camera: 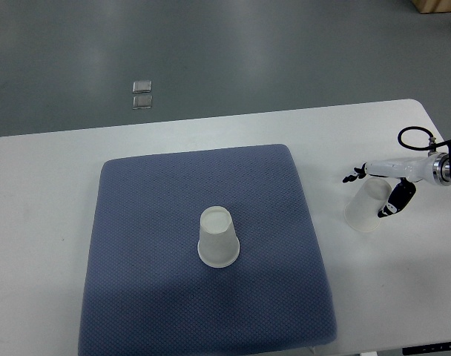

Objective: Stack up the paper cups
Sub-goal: 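Lower the right hand onto the lying white paper cup and grasp it, then lift the cup with the right hand and carry it over the upside-down cup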

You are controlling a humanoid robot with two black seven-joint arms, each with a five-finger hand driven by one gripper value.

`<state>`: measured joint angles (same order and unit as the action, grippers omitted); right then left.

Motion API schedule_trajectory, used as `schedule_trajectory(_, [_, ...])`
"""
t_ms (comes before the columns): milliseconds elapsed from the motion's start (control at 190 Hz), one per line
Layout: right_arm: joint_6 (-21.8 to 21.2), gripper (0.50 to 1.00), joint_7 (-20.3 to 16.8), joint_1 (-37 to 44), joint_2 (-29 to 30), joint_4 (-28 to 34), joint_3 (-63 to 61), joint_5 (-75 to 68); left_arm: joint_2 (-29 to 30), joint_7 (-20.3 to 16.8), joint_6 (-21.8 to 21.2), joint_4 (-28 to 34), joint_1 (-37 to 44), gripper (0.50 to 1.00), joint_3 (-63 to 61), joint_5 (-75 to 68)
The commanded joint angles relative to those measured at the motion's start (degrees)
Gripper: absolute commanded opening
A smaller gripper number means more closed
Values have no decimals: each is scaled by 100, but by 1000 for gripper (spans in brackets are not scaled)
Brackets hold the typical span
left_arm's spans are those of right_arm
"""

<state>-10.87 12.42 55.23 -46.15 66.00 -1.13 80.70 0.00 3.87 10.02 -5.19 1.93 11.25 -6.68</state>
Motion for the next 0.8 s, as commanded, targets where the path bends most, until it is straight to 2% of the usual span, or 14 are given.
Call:
schedule_trajectory(0, [6,813,-3,-13,-8,0,-2,7,0,0,0,0,0,1000,0,0])
schedule_trajectory(389, [6,727,23,5,-8,9,-2,139,0,0,0,0,0,1000,0,0])
schedule_trajectory(553, [-11,727,67,84,-17,9,-46,121,0,0,0,0,0,1000,0,0])
schedule_trajectory(716, [-152,727,314,541,1,132,-81,69,0,0,0,0,0,1000,0,0])
schedule_trajectory(795, [-354,727,472,866,19,272,-90,51,0,0,0,0,0,1000,0,0])
